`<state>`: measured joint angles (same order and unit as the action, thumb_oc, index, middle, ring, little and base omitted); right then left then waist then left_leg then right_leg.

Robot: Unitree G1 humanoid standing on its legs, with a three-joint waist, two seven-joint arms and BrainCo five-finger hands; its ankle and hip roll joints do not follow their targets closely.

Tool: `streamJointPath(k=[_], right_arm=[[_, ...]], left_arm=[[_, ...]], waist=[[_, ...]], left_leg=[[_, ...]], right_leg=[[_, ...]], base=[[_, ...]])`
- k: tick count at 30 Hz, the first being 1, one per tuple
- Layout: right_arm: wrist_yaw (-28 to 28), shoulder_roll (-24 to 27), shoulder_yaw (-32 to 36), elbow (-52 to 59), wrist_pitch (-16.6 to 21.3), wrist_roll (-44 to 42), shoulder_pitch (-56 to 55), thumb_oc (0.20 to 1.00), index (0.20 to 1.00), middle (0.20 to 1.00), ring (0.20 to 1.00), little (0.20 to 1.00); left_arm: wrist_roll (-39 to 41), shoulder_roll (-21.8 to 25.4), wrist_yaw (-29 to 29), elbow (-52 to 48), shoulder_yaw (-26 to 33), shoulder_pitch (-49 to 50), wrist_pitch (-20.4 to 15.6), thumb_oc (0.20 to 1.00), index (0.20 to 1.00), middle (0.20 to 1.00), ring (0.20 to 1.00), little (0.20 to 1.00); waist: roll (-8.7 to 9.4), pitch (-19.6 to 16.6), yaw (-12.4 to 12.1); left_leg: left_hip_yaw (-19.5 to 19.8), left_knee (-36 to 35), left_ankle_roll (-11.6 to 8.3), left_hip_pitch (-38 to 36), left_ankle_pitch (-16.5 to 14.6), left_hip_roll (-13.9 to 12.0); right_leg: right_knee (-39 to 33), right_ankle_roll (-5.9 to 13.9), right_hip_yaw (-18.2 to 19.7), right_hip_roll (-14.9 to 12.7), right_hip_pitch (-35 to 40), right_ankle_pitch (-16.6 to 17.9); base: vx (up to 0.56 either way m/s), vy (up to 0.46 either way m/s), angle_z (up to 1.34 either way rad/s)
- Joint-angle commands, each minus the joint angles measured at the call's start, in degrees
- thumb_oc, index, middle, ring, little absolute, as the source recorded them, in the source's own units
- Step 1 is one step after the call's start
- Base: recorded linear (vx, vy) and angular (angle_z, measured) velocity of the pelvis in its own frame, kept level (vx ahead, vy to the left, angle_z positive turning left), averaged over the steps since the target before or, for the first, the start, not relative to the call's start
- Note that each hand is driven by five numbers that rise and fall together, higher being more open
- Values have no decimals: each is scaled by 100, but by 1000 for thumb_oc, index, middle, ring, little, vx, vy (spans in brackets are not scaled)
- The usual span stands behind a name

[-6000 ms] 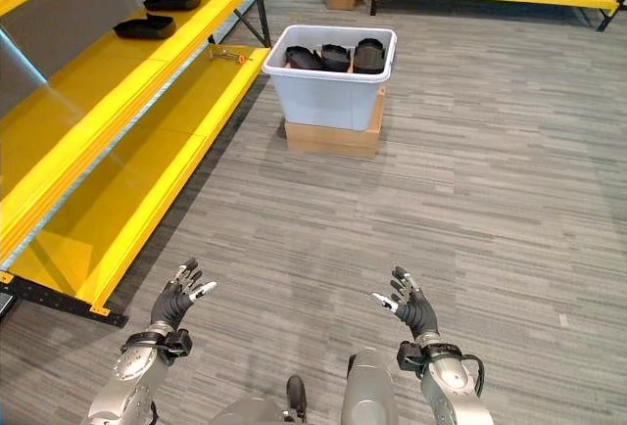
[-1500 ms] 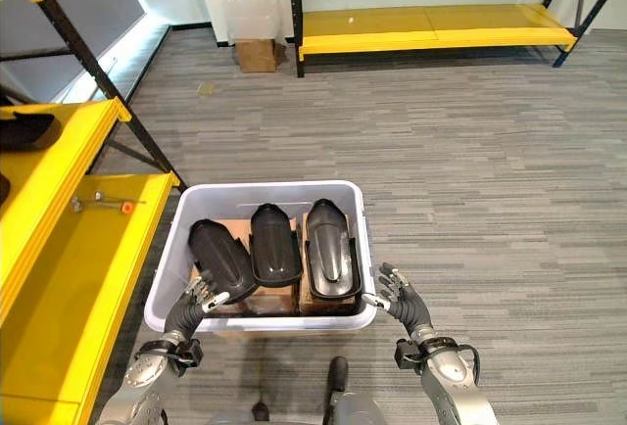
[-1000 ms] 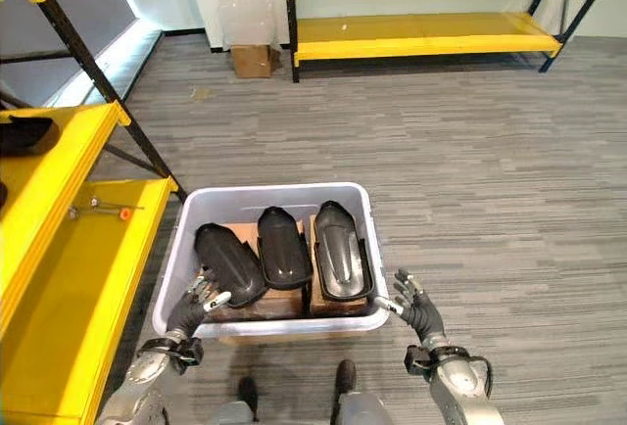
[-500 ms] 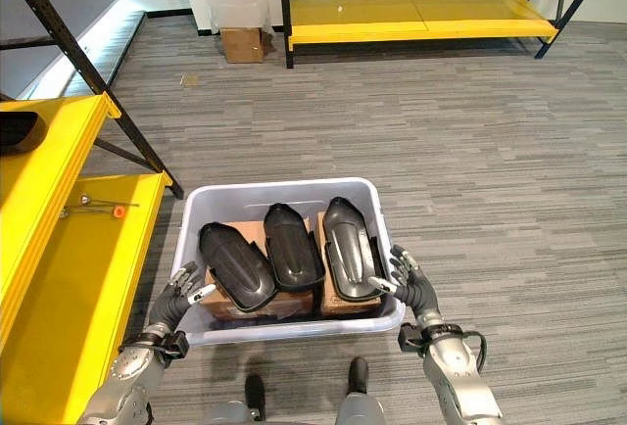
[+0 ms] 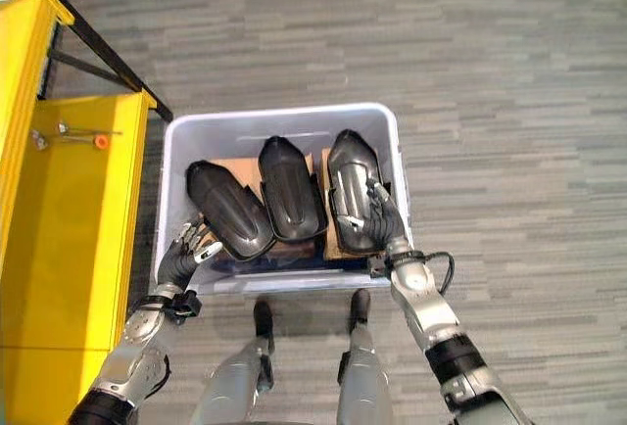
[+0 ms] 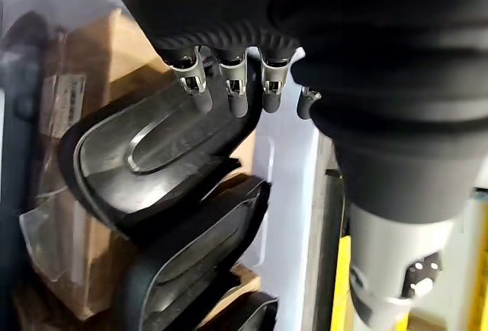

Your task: Move parts from the plastic box to the shelf.

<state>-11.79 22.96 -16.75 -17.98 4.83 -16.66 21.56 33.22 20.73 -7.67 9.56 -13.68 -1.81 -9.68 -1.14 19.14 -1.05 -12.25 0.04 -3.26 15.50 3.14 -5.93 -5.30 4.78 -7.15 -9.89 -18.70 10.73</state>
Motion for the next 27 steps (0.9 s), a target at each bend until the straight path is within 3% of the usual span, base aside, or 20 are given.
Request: streamJointPath(k=[1, 15, 27], right_arm=[[-290, -58, -105, 109, 332, -39, 366, 1000, 1000, 1000, 1000, 1000], [-647, -76, -321, -767, 283, -7, 1385, 1000, 1000, 1000, 1000, 1000], [-46, -246, -1006, -1190, 75, 52, 1423, 1000, 1000, 1000, 1000, 1000]], left_arm=[[94, 176, -154, -446, -112, -199, -452, 1000, 1000, 1000, 1000, 1000], [155, 304, -290, -531, -394, -546, -560, 1000, 1000, 1000, 1000, 1000], [208, 341, -203, -527, -467, -584, -543, 1000, 1000, 1000, 1000, 1000]], waist=[[114, -31, -48], [-29, 318, -192], [-61, 460, -292]], left_leg=[[224, 406, -211, 522, 152, -232], [314, 359, -190, 831, 242, -158], [424, 383, -191, 1004, 288, -107]], right_leg=[[467, 457, -143, -578, 164, -342], [636, 428, -165, -592, -186, -298], [667, 416, -269, -590, -278, -287]], base=[[-53, -6, -1], [-11, -1, 1], [-8, -5, 6]])
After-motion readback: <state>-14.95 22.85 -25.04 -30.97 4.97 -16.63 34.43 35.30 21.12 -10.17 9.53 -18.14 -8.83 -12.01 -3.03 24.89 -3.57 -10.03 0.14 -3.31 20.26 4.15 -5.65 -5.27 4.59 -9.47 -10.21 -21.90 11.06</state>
